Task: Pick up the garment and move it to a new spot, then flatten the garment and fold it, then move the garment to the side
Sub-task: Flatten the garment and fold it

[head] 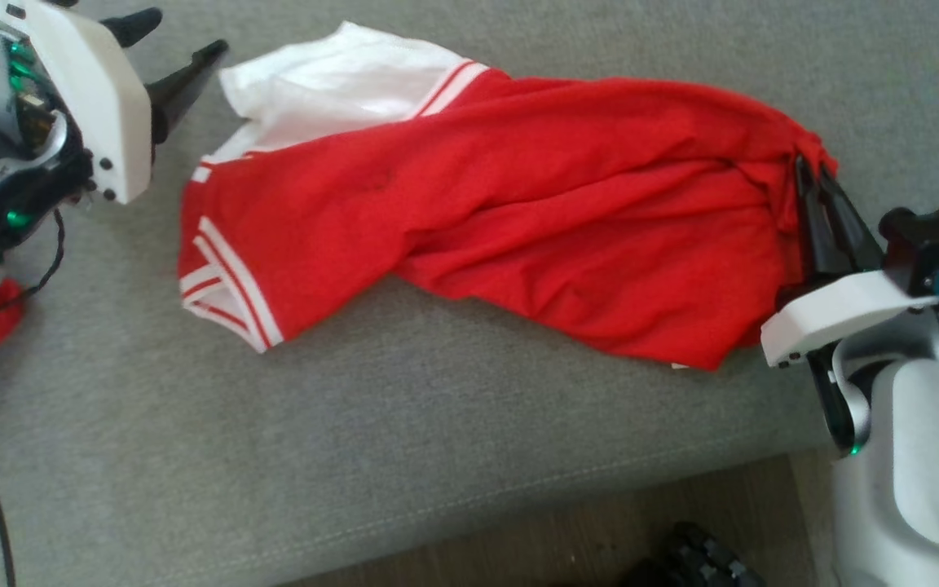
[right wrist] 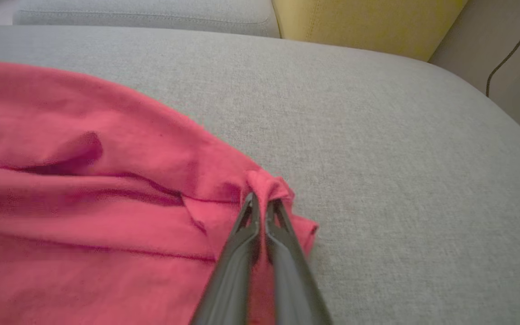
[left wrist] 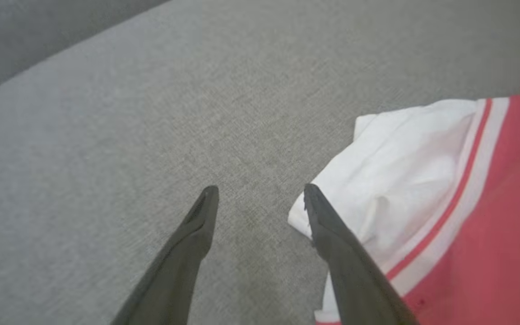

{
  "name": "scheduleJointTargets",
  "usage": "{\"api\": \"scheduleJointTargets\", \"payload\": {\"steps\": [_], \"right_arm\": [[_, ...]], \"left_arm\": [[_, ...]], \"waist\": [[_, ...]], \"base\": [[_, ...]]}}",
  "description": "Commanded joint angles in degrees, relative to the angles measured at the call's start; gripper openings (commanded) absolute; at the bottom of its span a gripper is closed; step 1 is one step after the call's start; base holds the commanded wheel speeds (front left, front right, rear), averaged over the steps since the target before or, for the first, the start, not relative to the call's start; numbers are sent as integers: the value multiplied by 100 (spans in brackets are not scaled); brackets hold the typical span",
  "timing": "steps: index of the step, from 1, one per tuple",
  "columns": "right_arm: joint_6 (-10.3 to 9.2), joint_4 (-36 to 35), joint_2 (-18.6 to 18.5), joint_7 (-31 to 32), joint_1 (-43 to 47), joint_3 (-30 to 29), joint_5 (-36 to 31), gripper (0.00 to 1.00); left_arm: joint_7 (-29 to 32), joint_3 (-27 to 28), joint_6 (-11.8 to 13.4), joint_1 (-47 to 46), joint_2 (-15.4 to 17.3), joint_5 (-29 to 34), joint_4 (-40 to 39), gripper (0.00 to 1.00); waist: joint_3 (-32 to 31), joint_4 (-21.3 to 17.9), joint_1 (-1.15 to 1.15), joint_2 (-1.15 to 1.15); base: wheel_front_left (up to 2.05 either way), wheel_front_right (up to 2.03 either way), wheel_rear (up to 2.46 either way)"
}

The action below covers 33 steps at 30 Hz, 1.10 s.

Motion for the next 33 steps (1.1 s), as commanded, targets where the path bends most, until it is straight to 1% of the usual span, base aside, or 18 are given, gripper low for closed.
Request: {"api": "scheduleJointTargets", "payload": {"steps": [1,4,7,12,19,27,33], "right_arm": [[36,-174,-9,-52,-58,129,40,0],[36,-145,-9,-88,-104,113,61,0],[36,-108,-9,-116,-141,101,85,0],[36,-77,-9,-153,-177,65,110,0],[36,-23,-9,-168,-165,39,109,0],[36,-50,-9,-147,-116,49,158,0],[36,-105,-9,-114,-134,50,169,0]], "left_arm": [[32,208,8,-324,287,-67,-63,100],[81,-33,7,-446,341,-146,156,100],[171,-212,7,-471,353,-363,325,100],[222,-499,7,-534,437,-572,381,100],[-163,-592,7,-645,545,-762,260,100],[-287,-810,7,-604,657,-992,-67,100],[-192,-1075,7,-591,626,-1119,-114,100]], "waist": [[138,-105,-1,0],[202,-118,-1,0],[226,-125,-1,0],[234,-112,-1,0],[162,-56,-1,0],[163,-5,-1,0],[213,-14,-1,0]], "base": [[0,0,0],[0,0,0],[0,0,0],[0,0,0],[0,0,0],[0,0,0],[0,0,0]]}}
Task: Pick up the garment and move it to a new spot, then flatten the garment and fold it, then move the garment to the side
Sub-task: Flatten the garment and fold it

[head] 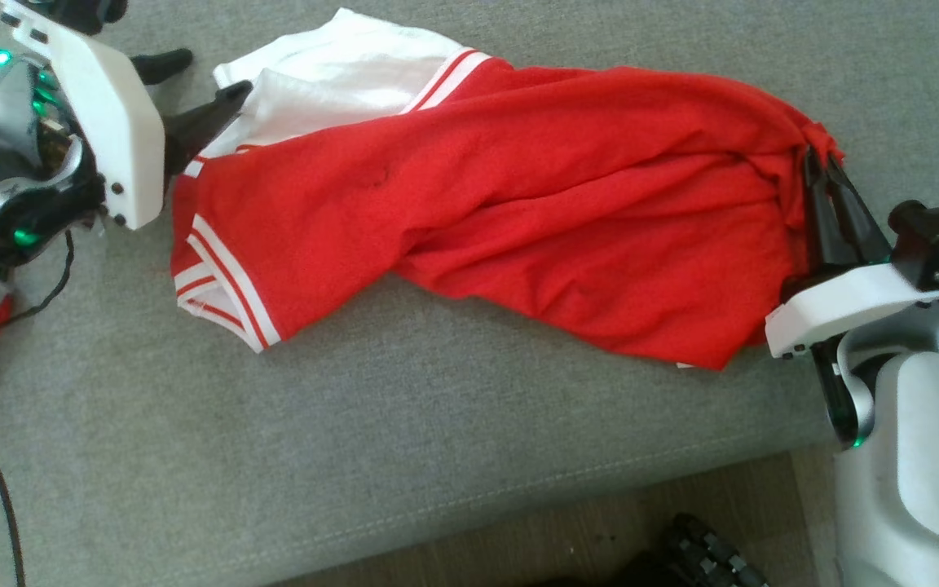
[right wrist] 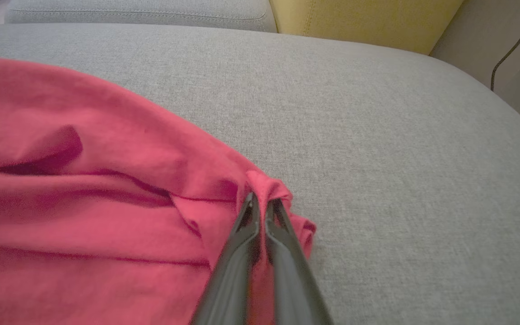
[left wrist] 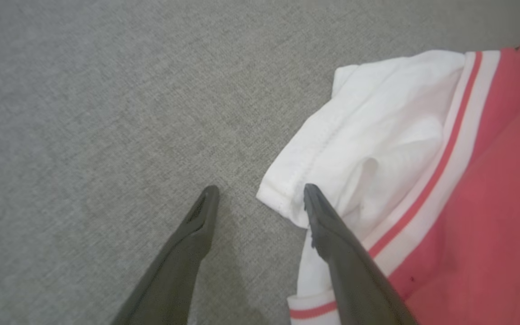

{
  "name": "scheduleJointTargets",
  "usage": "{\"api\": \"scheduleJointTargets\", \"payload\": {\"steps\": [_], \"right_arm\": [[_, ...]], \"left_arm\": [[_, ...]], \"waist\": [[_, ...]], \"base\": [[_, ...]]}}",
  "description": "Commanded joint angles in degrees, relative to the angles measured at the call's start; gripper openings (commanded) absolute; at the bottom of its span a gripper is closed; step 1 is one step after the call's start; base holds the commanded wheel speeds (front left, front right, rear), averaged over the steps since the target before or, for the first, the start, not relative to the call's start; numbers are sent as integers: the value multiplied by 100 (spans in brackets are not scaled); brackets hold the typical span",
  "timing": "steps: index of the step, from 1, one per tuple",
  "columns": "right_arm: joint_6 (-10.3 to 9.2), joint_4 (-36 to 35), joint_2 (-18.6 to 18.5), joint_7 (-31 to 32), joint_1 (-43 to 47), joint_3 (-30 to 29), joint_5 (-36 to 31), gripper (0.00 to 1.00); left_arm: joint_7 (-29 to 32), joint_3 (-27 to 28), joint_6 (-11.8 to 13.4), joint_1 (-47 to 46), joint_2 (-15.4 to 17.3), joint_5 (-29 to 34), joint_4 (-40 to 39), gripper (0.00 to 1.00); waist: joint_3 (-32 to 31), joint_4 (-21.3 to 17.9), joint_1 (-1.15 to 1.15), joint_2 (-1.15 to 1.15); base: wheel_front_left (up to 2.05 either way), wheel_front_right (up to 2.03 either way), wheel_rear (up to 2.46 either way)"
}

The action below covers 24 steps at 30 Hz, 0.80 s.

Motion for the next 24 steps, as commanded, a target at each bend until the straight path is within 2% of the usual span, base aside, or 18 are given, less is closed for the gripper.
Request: {"api": "scheduleJointTargets", "payload": {"steps": [1,2,3,4,6,11,16,24], "right_arm": [[36,-219,-9,10,-16,116,99,0],[36,-229,-9,14,-21,121,96,0],[36,-237,-9,15,-24,128,97,0],[36,-237,-9,15,-24,128,97,0],[36,-243,-9,15,-32,140,97,0],[36,-251,-9,4,-79,116,79,0],[36,-364,-9,-28,-331,65,-100,0],[36,-539,-15,266,-1086,70,-492,0]], "left_arm": [[85,147,7,-190,268,-15,-107,100],[105,95,7,-206,288,6,-110,100],[105,54,7,-218,305,14,-111,62],[105,54,7,-218,305,14,-111,62],[92,-25,7,-218,315,-61,-157,0],[-273,-221,7,-245,356,-254,-401,0],[-1108,-396,7,-411,440,-171,-458,0],[-2166,-592,7,-872,645,23,-426,0]], "waist": [[9,-9,0,0],[10,-17,0,0],[9,-26,0,0],[9,-26,0,0],[3,-42,0,0],[-82,-28,0,0],[-340,30,0,0],[-996,165,0,0]], "base": [[0,0,0],[0,0,0],[0,0,0],[0,0,0],[0,0,0],[0,0,0],[0,0,0],[0,0,0]]}}
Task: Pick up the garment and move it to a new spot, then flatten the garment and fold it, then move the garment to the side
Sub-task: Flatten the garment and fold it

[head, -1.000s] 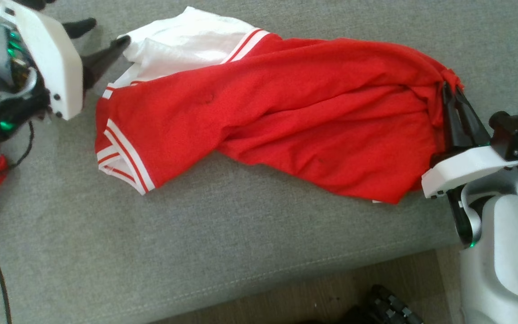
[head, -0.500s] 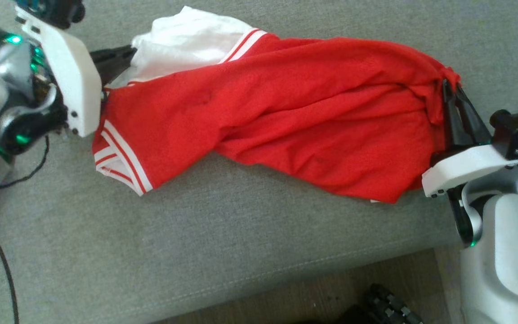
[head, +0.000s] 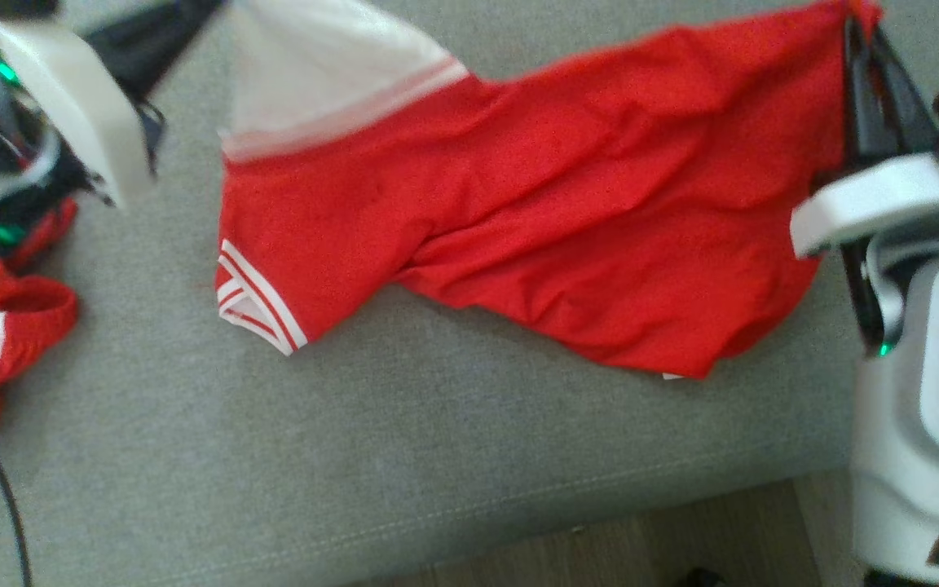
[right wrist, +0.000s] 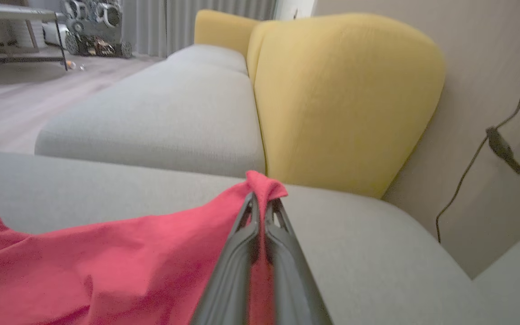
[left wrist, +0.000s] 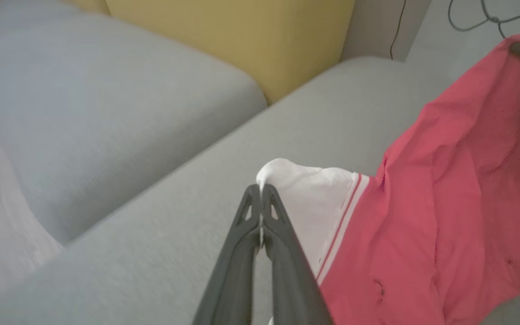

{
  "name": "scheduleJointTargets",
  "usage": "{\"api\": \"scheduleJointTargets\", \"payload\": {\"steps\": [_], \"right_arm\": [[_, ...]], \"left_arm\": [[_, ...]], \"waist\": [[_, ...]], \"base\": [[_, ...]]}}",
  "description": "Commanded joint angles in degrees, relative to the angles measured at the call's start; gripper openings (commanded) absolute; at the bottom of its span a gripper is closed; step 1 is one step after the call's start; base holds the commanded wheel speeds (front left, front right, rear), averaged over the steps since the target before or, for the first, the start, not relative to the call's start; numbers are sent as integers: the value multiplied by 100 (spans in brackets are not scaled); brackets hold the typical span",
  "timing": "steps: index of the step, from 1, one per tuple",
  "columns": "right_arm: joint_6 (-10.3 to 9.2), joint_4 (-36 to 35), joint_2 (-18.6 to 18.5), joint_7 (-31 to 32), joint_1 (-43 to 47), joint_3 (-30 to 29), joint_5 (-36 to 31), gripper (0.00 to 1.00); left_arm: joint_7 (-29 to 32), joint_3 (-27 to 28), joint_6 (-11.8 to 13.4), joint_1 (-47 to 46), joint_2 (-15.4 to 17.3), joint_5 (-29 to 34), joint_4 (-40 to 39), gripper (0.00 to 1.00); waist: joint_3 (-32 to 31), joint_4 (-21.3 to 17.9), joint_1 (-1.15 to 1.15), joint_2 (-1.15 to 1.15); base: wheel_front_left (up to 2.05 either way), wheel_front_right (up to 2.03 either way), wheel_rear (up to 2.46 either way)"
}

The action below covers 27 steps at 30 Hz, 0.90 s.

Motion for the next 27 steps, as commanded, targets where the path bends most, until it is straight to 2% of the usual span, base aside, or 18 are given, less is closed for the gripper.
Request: {"api": "scheduleJointTargets", "payload": {"steps": [1,3,8,13,20,25,27], "right_arm": [[36,-245,-35,82,-348,154,-31,0],[36,-129,-176,287,-874,213,10,0],[36,375,-355,573,-2088,172,163,0],[36,1213,-415,635,-3438,118,212,0],[36,2248,-568,44,-5317,54,-126,0],[36,2488,-730,-537,-6171,6,-445,0],[36,2524,-844,-832,-6439,20,-697,0]], "left_arm": [[-249,325,1,-501,365,141,-62,0],[-603,388,1,-854,499,376,99,0],[-906,508,1,-1710,668,971,493,0],[-1173,679,79,-2745,497,1607,1033,0],[-1730,1105,1031,-4251,54,2579,1959,0],[-1845,1325,1306,-5003,-205,3025,2144,0],[-1852,1549,1423,-5162,-305,3211,1878,0]], "waist": [[-238,68,0,0],[-345,109,0,0],[-257,150,0,0],[106,264,0,0],[735,367,0,0],[1147,490,0,0],[1340,596,0,0]], "base": [[0,0,0],[0,0,0],[0,0,0],[0,0,0],[0,0,0],[0,0,0],[0,0,0]]}}
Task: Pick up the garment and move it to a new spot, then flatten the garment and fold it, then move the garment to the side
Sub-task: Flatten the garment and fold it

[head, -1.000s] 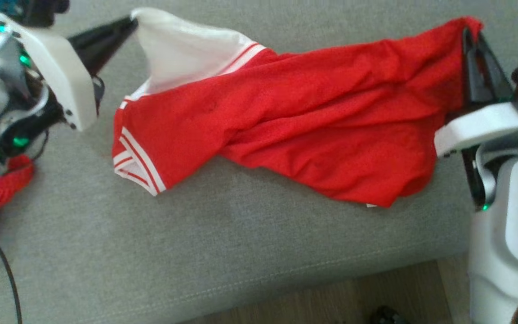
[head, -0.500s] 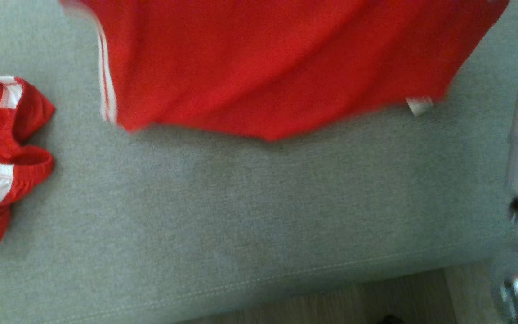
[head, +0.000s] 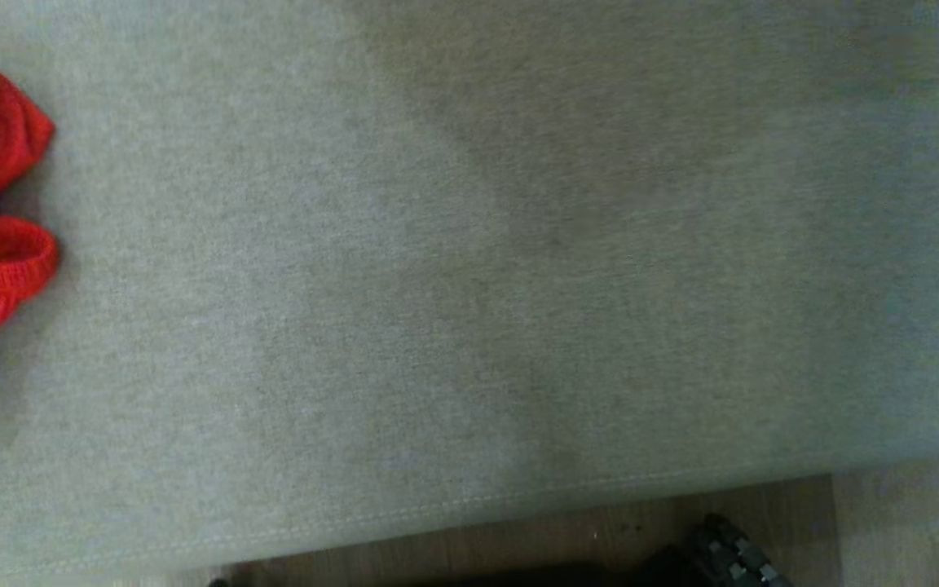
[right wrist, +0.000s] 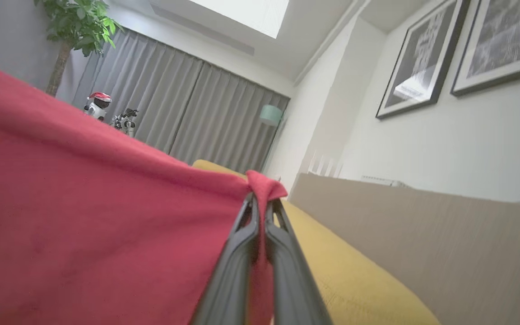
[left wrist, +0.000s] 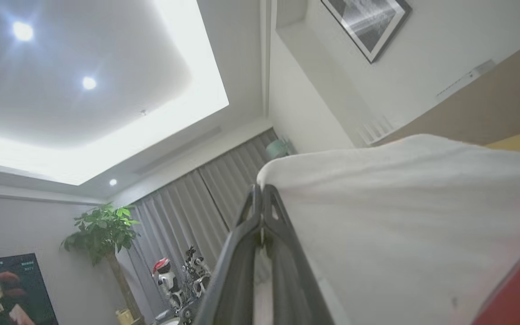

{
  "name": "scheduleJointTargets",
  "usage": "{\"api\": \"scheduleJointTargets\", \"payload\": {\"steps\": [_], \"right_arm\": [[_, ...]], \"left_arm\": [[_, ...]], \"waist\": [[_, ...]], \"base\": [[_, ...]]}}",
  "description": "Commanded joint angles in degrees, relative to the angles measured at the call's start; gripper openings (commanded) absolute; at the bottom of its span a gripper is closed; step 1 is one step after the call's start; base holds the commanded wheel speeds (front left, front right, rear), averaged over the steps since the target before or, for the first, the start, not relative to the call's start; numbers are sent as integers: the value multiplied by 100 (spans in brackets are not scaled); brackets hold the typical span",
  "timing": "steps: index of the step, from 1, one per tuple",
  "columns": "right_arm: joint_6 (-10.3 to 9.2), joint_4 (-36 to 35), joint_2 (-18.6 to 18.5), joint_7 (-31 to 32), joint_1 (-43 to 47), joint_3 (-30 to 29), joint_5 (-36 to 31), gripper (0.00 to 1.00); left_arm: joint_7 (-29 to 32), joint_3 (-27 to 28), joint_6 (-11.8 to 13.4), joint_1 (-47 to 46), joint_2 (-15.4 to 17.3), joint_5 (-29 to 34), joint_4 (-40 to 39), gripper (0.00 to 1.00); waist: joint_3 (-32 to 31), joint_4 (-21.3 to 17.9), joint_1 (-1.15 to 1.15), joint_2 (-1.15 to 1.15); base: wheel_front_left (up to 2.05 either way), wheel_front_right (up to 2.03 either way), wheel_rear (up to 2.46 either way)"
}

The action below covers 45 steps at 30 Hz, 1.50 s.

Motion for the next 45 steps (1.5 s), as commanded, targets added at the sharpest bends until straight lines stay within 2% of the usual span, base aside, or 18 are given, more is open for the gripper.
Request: {"api": "scheduleJointTargets", "payload": {"steps": [1,4,9,17,23,26,28,33,38,43,45], "right_arm": [[35,-106,34,-59,-117,6,-114,0],[35,44,34,-297,-63,-46,-301,0],[35,398,92,-640,559,-200,-436,0],[35,666,332,-817,2444,-1047,-413,0],[35,185,644,-760,4034,-1841,-481,0],[35,-151,783,-710,4793,-1895,-428,0],[35,-565,859,-613,5512,-1763,-307,0],[35,-1485,905,-170,6634,-1527,22,0],[35,-2654,913,384,7589,-1309,393,0],[35,-3317,914,696,7998,-1261,569,0],[35,-3421,915,783,8015,-1241,562,0]], "left_arm": [[-23,264,75,-190,119,76,-201,0],[-25,565,119,339,129,271,-808,0],[-26,971,89,1909,175,416,-1757,0],[-26,1735,49,5076,230,297,-3213,0],[-27,2268,98,7610,275,-420,-3882,0],[-27,2371,186,8672,294,-716,-4197,0],[-27,2335,329,9568,396,-881,-4544,0],[-27,2275,641,10618,429,-1054,-5256,0],[-27,2229,773,11245,411,-1253,-5817,0],[-27,2332,770,11272,388,-1239,-5945,0],[-27,2345,661,11128,331,-1257,-5859,0]], "waist": [[305,218,0,0],[460,369,0,0],[474,557,0,0],[-142,599,0,0],[-858,531,0,0],[-1184,494,0,0],[-1444,438,0,0],[-1662,436,0,0],[-1679,435,0,0],[-1639,472,0,0],[-1609,486,0,0]], "base": [[0,0,0],[0,0,0],[0,0,0],[0,0,0],[0,0,0],[0,0,0],[0,0,0],[0,0,0],[0,0,0],[0,0,0],[0,0,0]]}}
